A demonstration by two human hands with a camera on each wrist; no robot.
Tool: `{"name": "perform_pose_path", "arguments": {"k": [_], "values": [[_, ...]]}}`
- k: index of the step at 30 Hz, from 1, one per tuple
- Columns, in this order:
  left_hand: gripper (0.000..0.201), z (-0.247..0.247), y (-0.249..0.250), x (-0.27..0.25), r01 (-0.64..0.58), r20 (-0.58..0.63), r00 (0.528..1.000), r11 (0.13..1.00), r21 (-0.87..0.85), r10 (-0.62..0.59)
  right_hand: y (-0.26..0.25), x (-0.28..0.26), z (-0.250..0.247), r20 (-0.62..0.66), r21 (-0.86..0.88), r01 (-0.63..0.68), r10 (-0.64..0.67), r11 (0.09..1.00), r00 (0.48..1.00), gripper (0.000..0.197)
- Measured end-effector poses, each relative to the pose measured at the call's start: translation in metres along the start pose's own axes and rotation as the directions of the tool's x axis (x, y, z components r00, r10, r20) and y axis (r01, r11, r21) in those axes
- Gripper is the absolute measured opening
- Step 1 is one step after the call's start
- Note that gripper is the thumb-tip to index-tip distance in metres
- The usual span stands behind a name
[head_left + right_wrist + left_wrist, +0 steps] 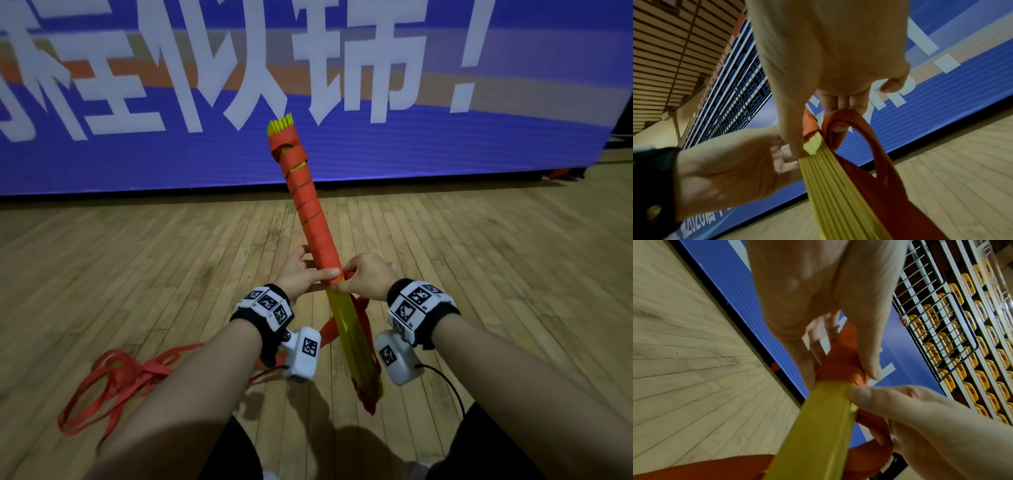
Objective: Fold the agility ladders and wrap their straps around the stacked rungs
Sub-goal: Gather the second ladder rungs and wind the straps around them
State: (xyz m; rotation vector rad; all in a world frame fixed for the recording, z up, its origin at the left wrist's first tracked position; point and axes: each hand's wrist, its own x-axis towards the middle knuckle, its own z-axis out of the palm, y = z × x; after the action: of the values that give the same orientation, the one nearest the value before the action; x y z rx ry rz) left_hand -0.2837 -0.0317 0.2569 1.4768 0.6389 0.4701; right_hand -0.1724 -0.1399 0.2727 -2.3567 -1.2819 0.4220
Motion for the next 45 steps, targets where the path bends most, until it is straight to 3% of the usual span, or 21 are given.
{"name": "perform_pose_path", "arguments": {"k": [7,10,12,18,21,30,37,45], "values": [[0.06,-0.01,0.001,-0.002,0.052,0.194,0.98,0.997,-0.053,-0.041,0.012,0.005,-0.009,0.086,0.189,-0.011,-0.005,0.982,0.996,0.029],[0.056,-0.01,-0.001,-0.001,0.047,0.163,0.986,0.999,-0.02,-0.043,0.014,0.004,-0.011,0.137,0.286,-0.005,-0.036,0.958,0.99,0.031],[0.055,-0.009,-0.001,-0.001,0.047,0.129,0.991,0.999,-0.005,-0.046,0.015,0.003,-0.013,0.149,0.32,0.016,-0.067,0.947,0.987,0.022],[0.063,-0.009,0.0,-0.001,0.017,0.09,0.996,0.997,0.078,-0.024,0.022,0.001,-0.017,0.191,0.377,0.035,-0.115,0.925,0.975,0.021],[0.067,-0.007,-0.002,-0.003,-0.008,0.07,0.998,0.998,0.06,0.004,0.025,0.002,-0.018,0.215,0.417,0.036,-0.137,0.908,0.967,0.007],[0.046,-0.009,-0.005,-0.001,-0.062,-0.039,0.997,0.998,-0.029,0.061,0.036,0.001,-0.019,0.264,0.605,-0.021,-0.175,0.796,0.949,0.02],[0.049,-0.004,-0.007,0.001,-0.08,-0.012,0.997,0.996,-0.045,0.08,0.032,0.005,-0.013,0.24,0.538,0.006,-0.16,0.843,0.958,0.013],[0.067,0.0,-0.007,0.002,-0.083,-0.095,0.992,0.997,-0.013,0.081,0.028,0.007,-0.011,0.165,0.536,0.013,-0.12,0.844,0.979,0.013]]}}
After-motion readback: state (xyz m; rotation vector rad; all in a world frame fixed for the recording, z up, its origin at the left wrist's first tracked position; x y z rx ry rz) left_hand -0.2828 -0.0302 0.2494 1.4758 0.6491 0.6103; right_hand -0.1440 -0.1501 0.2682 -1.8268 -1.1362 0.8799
